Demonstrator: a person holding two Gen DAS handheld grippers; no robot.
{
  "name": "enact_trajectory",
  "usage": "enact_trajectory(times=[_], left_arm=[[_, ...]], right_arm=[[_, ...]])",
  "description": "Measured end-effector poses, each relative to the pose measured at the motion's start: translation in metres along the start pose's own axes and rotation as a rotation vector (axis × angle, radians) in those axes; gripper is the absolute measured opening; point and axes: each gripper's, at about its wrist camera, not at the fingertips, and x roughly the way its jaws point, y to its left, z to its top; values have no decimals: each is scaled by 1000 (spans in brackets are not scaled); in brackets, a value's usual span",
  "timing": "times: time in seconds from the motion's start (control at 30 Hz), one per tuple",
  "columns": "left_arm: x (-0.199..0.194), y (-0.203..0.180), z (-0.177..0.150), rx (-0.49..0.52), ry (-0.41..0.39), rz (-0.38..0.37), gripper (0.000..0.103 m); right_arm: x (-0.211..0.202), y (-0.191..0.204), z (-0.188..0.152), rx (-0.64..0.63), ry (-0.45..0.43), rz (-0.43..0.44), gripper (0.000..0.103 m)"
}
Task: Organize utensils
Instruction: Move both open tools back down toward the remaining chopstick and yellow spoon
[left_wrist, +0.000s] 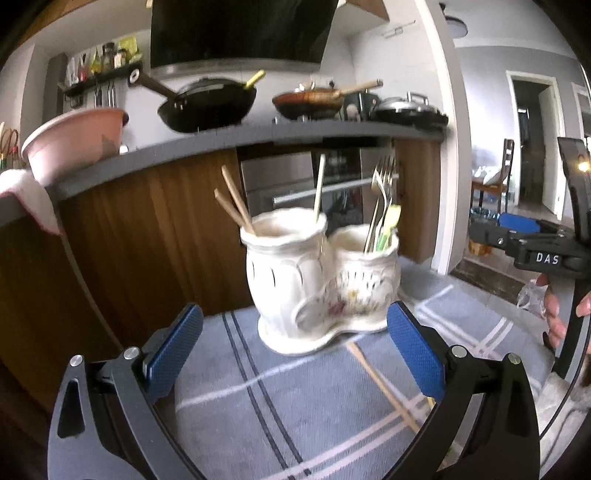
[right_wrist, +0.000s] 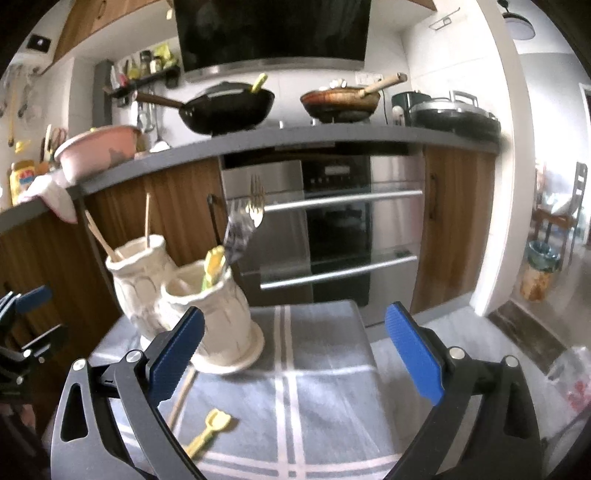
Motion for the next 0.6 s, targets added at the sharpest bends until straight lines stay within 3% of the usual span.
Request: enact_trajectory(times=[0.37, 0.6], left_arm=[[31, -10, -27, -24, 187, 25, 98], [50, -36, -45, -8, 316, -38, 98]], right_arm=[[13, -4, -21, -14, 75, -9, 97], [21, -10, -33, -5, 126, -11, 97]])
